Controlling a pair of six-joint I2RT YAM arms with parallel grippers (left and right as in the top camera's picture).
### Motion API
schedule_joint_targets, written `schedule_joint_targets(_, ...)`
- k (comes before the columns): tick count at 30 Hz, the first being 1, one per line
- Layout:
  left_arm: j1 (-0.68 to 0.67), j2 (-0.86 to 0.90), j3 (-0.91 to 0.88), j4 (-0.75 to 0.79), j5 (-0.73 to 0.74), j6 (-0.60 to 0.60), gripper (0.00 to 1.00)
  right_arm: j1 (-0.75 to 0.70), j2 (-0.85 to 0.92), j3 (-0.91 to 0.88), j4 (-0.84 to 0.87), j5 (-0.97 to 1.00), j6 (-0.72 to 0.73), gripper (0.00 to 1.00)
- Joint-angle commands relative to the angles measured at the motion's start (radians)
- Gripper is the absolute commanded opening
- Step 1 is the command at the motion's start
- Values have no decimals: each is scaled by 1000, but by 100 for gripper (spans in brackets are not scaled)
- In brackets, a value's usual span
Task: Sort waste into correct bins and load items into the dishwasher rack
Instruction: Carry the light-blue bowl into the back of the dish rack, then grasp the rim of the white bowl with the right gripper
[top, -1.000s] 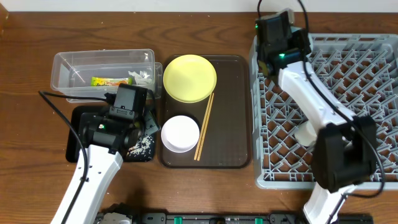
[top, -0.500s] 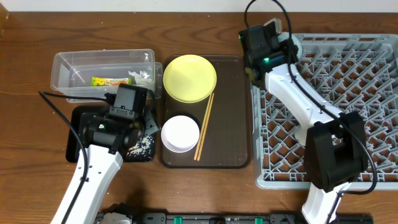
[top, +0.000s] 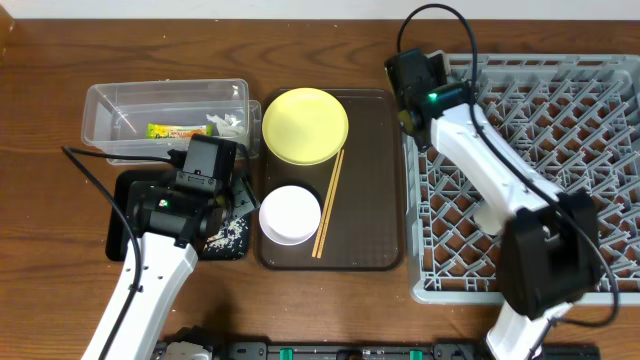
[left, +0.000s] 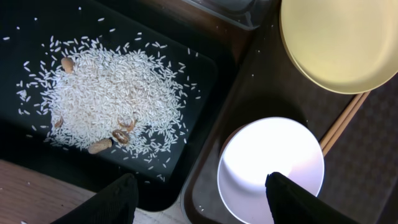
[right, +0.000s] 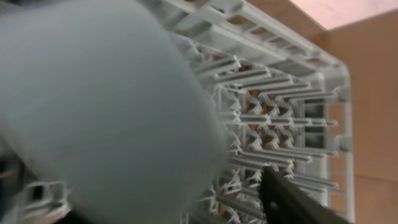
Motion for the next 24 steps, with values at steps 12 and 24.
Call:
schedule_joint_targets(12, 6, -5, 10, -25, -33, 18, 69, 12, -241, 2, -87, -793, 32, 67)
schedule_joint_targets(24, 172, -16, 10, -145, -91, -50, 70, 187, -93, 0, -121, -987, 32, 72)
